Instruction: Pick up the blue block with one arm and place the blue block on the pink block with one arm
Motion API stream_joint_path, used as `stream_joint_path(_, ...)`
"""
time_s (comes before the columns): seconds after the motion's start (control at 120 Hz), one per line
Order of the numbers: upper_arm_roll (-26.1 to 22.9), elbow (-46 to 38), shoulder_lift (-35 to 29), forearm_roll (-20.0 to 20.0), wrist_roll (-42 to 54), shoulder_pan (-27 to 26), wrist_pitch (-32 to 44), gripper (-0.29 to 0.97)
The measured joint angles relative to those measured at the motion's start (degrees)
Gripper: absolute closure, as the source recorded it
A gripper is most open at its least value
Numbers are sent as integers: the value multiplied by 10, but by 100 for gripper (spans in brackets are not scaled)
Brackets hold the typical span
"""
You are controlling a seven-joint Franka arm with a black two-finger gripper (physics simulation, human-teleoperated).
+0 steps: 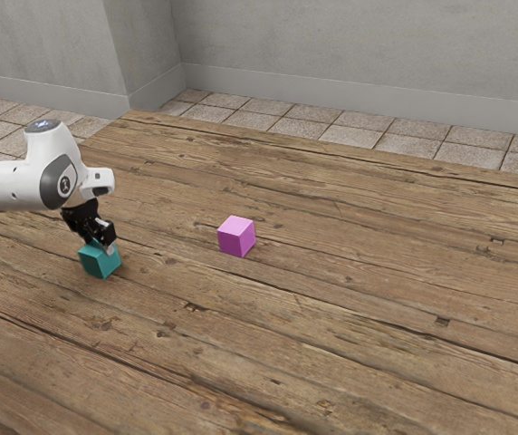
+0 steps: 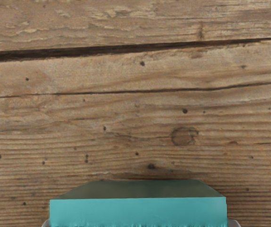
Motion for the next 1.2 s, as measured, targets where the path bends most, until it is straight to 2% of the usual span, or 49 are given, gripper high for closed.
stream_joint_path(0.433,1,0,-48,15,-36,-22,-18,68)
stream_joint_path(0.567,2,2,-69,15,-51,-52,-28,62)
stream_joint_path(0.808,5,17,-85,9,-69,-101,-45,64)
stream_joint_path(1.2,4,116,-59,7,-90,-165,-96,64)
